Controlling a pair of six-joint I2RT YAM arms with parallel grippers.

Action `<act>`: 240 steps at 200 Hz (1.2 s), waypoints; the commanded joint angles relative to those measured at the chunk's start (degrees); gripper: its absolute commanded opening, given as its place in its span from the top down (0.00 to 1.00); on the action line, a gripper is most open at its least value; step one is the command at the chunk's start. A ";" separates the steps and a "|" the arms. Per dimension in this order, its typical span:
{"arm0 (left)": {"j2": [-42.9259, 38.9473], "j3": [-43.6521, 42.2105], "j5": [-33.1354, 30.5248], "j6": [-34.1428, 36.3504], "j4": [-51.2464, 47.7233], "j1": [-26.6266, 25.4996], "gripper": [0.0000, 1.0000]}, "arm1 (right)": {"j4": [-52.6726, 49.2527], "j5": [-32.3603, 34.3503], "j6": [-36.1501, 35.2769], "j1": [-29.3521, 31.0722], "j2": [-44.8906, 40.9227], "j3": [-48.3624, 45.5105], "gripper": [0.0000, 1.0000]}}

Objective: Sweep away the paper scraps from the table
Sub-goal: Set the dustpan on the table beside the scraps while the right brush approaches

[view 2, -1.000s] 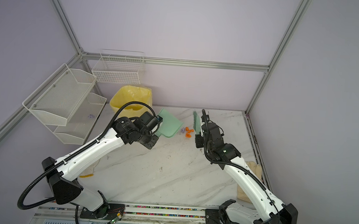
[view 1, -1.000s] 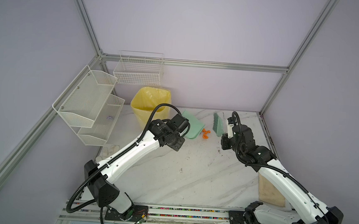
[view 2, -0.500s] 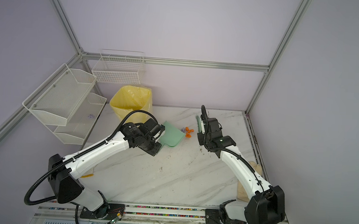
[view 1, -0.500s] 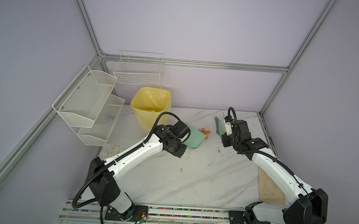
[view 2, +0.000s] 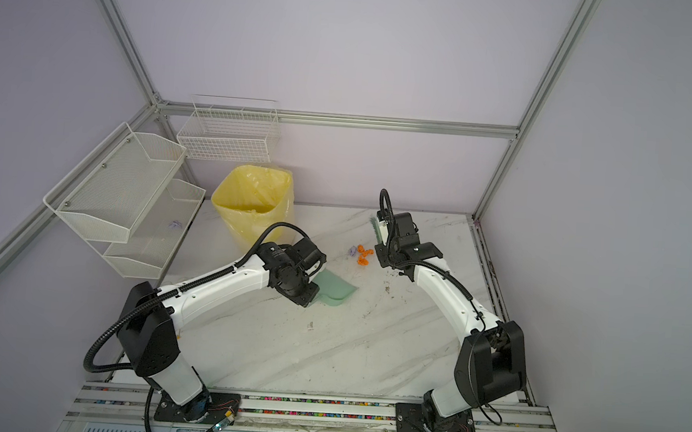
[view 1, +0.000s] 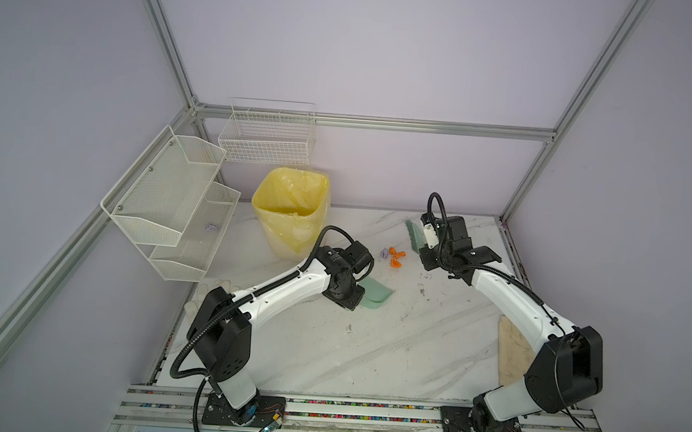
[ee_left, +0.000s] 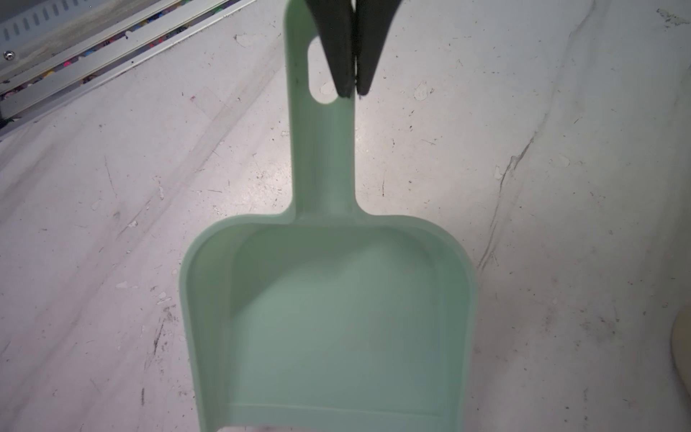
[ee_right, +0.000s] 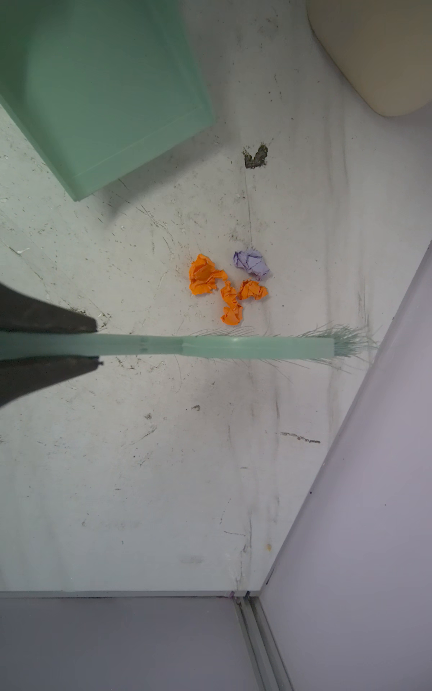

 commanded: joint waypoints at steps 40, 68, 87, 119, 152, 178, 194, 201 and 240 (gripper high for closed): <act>3.50 -0.90 2.06 -0.13 3.25 1.30 1.00 | 0.51 0.94 -1.70 -0.13 5.90 3.80 1.00; 4.52 -1.13 3.01 -0.06 3.95 1.63 1.00 | 1.59 1.24 -1.93 -0.05 5.48 4.09 1.00; 5.33 -1.11 3.64 0.07 4.61 1.68 1.00 | 2.28 0.90 -1.77 -0.10 4.93 3.68 1.00; 7.53 -1.21 4.87 0.04 6.30 1.70 1.00 | 3.36 0.59 -0.73 -0.11 3.83 2.02 1.00; 9.81 -0.62 5.03 0.03 7.54 1.78 1.00 | 4.18 0.28 -0.21 -0.07 2.68 0.04 1.00; 10.89 -0.15 5.15 -0.44 7.81 1.92 1.00 | 4.18 0.29 0.18 -0.09 2.07 -0.63 1.00; 10.92 -0.15 5.52 -0.78 7.83 1.90 1.00 | 4.18 0.16 0.20 -0.11 1.61 -0.74 1.00; 10.70 -0.18 5.67 -0.86 7.82 1.86 1.00 | 4.18 0.17 0.27 -0.08 1.38 -0.80 1.00; 9.28 -1.24 5.98 -1.79 7.65 1.85 1.00 | 4.65 -0.04 0.44 -0.05 0.51 -0.81 1.00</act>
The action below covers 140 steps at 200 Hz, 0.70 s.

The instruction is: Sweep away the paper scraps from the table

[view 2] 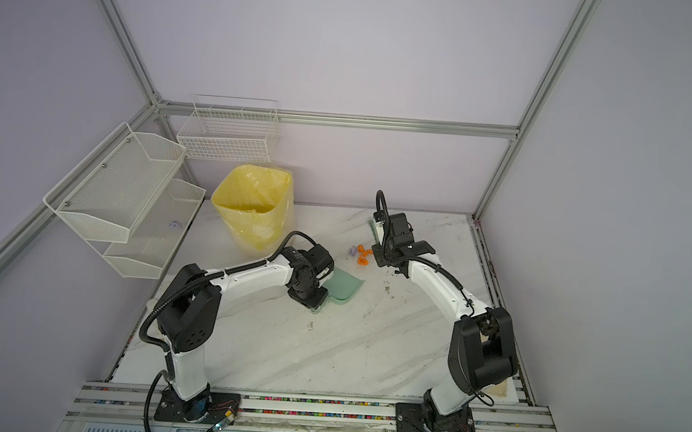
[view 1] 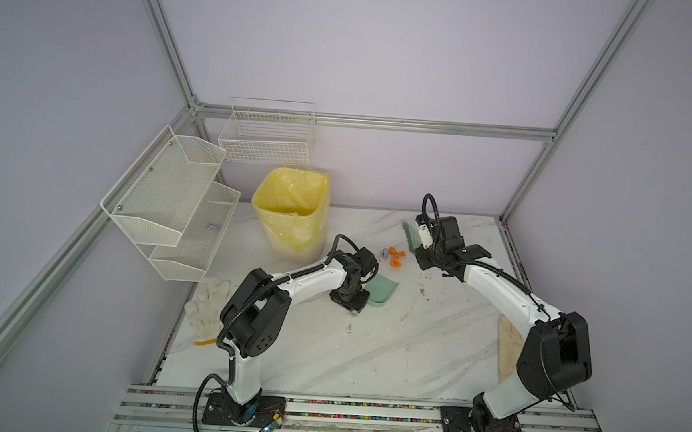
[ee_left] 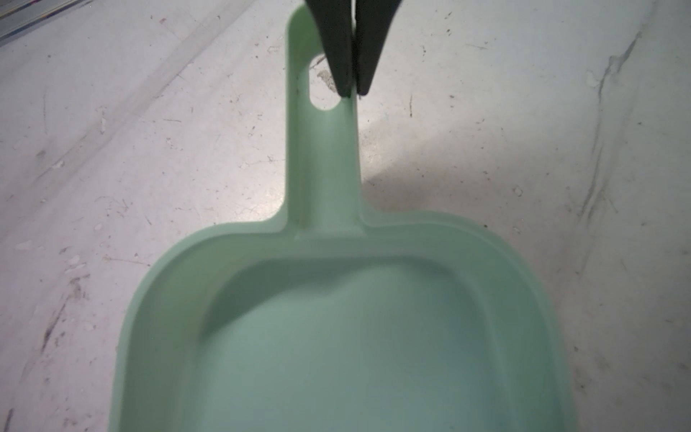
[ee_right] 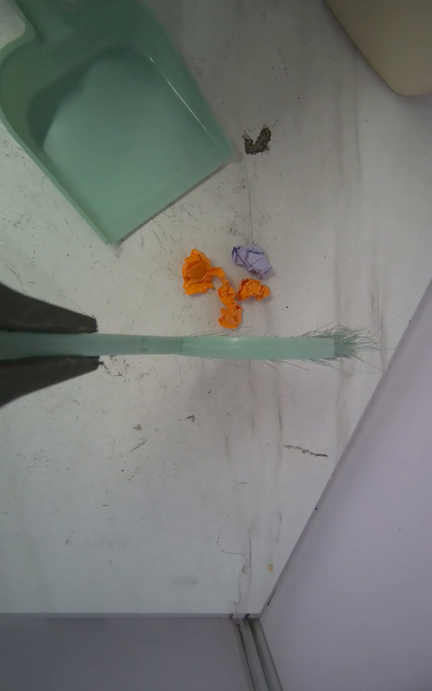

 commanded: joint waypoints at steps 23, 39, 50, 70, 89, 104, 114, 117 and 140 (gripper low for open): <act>-2.67 -1.72 1.87 -1.91 0.60 0.32 0.96 | 2.37 -0.59 0.46 -0.05 -2.82 -0.82 1.00; -2.95 -1.91 2.22 -2.27 0.46 0.39 0.92 | 2.41 -0.89 0.58 -0.05 -2.76 -0.86 1.00; -3.05 -2.10 2.29 -2.53 0.41 0.40 0.89 | 2.41 -0.98 0.64 -0.10 -2.74 -1.03 1.00; -3.58 -2.35 2.32 -2.94 0.33 0.36 0.82 | 2.37 -0.87 0.64 -0.15 -2.78 -1.18 1.00; -4.05 -2.48 2.07 -3.02 0.33 0.37 0.81 | 2.41 -0.74 0.59 -0.09 -3.08 -1.51 1.00; -4.10 -2.35 2.05 -3.04 -0.01 0.39 0.81 | 2.46 -0.66 0.66 -0.13 -3.22 -1.54 1.00; -4.20 -2.35 1.96 -3.02 -0.50 0.36 0.81 | 2.50 -0.59 0.73 -0.12 -3.31 -1.53 1.00; -4.18 -2.29 1.94 -3.02 -0.61 0.35 0.81 | 2.50 -0.51 0.69 -0.13 -3.31 -1.54 1.00; -4.66 -2.88 1.73 -2.85 -1.29 0.24 0.81 | 2.45 -0.36 0.81 -0.07 -3.46 -1.62 1.00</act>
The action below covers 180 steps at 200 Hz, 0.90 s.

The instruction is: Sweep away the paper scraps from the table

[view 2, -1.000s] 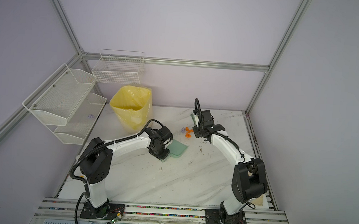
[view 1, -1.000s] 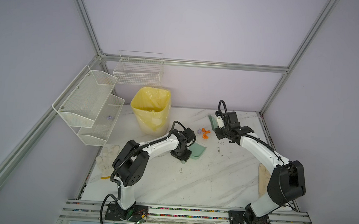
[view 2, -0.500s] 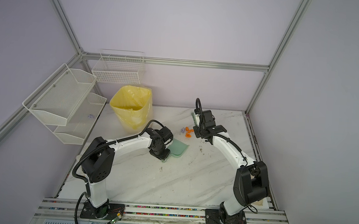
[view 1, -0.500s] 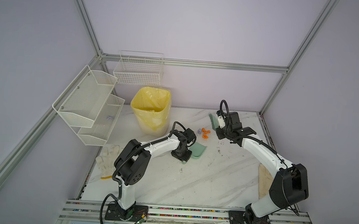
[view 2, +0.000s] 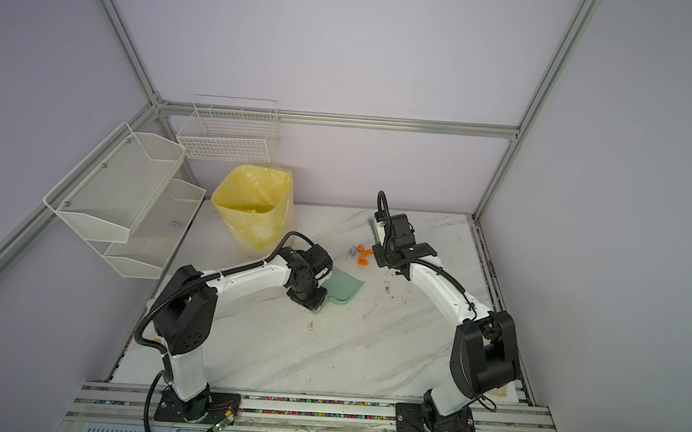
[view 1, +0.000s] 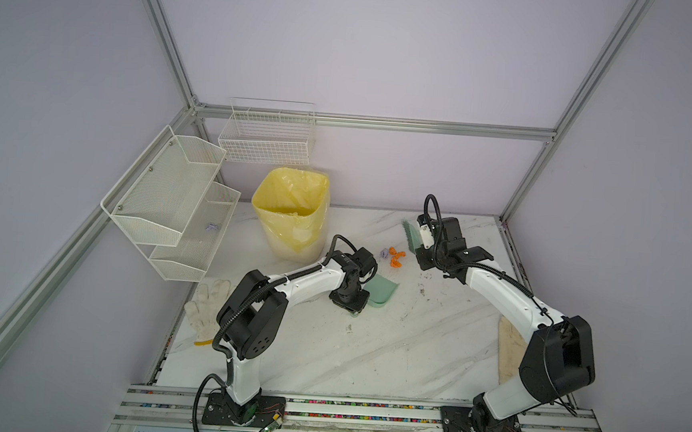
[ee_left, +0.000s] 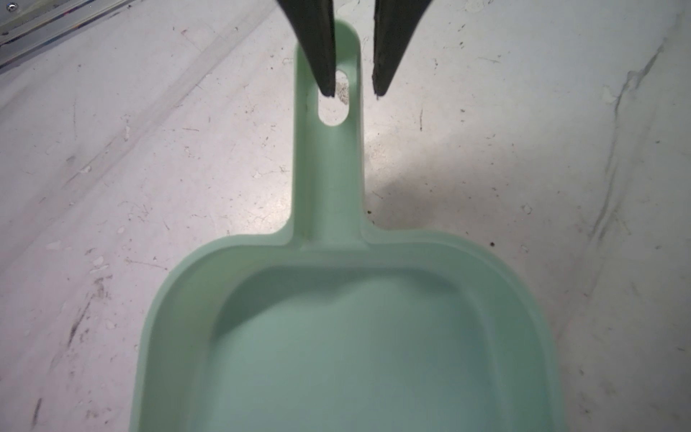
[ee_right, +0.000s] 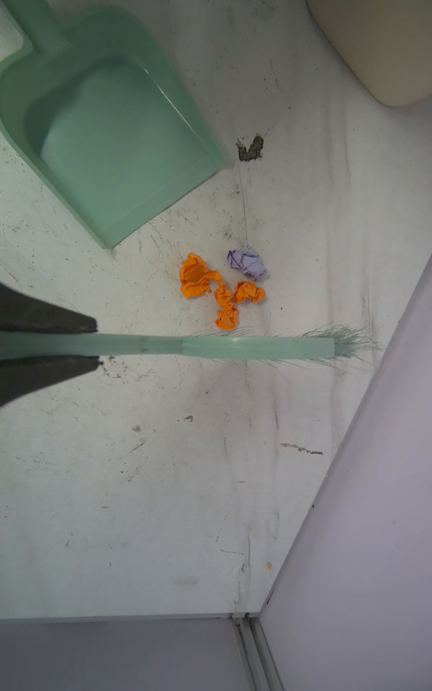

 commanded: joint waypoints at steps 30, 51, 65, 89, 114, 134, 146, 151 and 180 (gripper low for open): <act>-3.16 -3.14 0.67 -0.62 -1.19 0.17 0.81 | 1.69 0.00 0.21 -0.10 -2.10 -0.79 1.00; -2.51 -3.80 0.16 -0.61 -1.06 0.17 0.81 | 1.87 0.00 0.30 -0.13 -2.01 -0.71 1.00; -2.29 -3.94 0.24 -0.76 -0.84 0.21 0.81 | 1.87 0.02 0.30 -0.13 -2.08 -0.76 1.00; -2.14 -3.78 1.00 -0.98 -0.18 0.17 0.81 | 1.83 0.22 0.21 -0.10 -2.35 -0.81 1.00; -1.77 -3.07 1.40 -0.97 0.04 0.17 0.81 | 1.87 0.53 0.12 -0.07 -2.82 -0.97 1.00; -0.94 -2.72 1.72 -0.81 0.05 0.18 0.81 | 1.87 0.53 -0.02 -0.14 -3.06 -1.00 1.00; -0.70 -2.74 1.84 -0.93 0.04 0.08 0.82 | 1.86 0.99 0.00 -0.22 -3.26 -0.99 1.00; -0.58 -2.84 1.84 -0.96 0.04 0.08 0.82 | 1.80 1.11 0.02 -0.18 -3.27 -0.99 1.00; -0.83 -4.01 1.74 -1.23 0.94 -0.21 0.82 | 1.78 0.99 0.12 -0.29 -3.27 -0.66 1.00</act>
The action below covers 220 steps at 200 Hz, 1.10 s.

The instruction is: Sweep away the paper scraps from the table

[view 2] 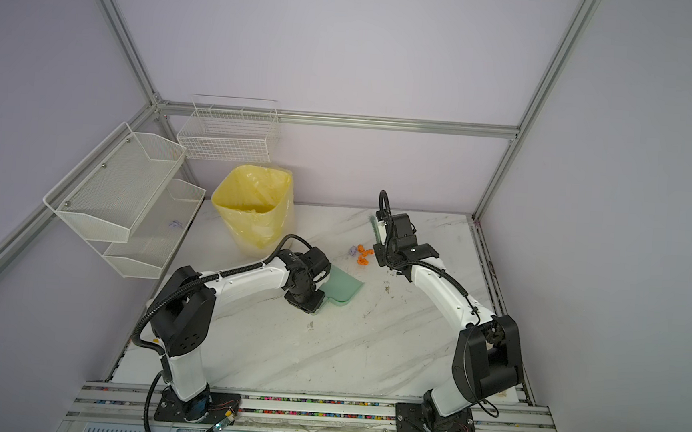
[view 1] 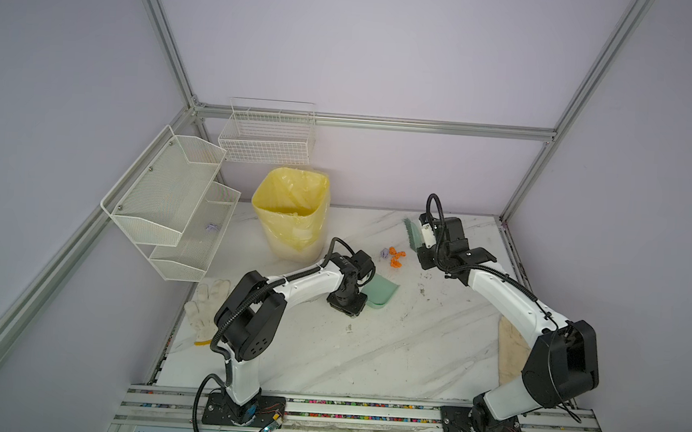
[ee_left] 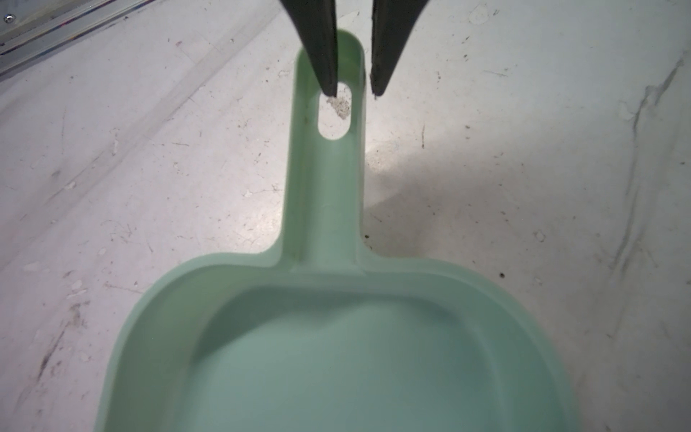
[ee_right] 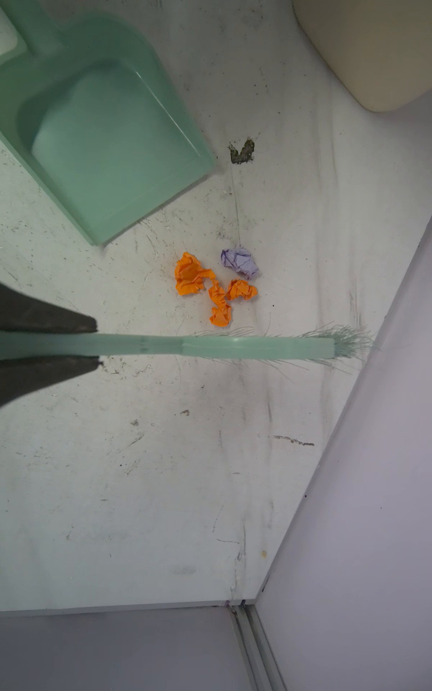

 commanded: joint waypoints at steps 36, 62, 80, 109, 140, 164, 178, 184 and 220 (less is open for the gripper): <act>0.46 -2.14 1.05 -1.12 1.62 -0.36 0.83 | 1.13 0.14 0.27 -0.29 -1.43 0.43 1.00; 0.75 -2.08 1.14 -1.21 1.95 -0.48 0.85 | 1.15 0.13 0.40 -0.29 -1.73 0.35 1.00; 0.89 -2.17 1.05 -1.21 1.98 -0.54 0.86 | 1.14 -0.09 0.69 -0.45 -1.95 0.30 1.00; 1.18 -2.22 0.90 -1.17 2.23 -0.57 0.90 | 1.06 -0.02 0.80 -0.50 -2.26 0.17 1.00; 1.44 -2.43 0.86 -1.47 2.59 -0.68 0.93 | 0.97 0.02 0.89 -0.59 -2.83 0.24 1.00; 1.53 -2.45 0.87 -1.51 2.68 -0.66 0.96 | 0.86 0.04 0.98 -0.58 -3.33 0.25 1.00; 1.53 -2.39 0.83 -1.44 2.68 -0.72 1.00 | 0.88 -0.14 1.06 -0.67 -3.47 0.28 1.00; 1.52 -2.39 0.87 -1.47 2.68 -0.75 1.00 | 0.82 -0.25 1.15 -0.69 -3.62 0.27 1.00; 0.80 -1.73 0.67 -0.77 1.32 -0.73 1.00 | 0.62 -0.80 1.17 -0.68 -3.88 -0.02 1.00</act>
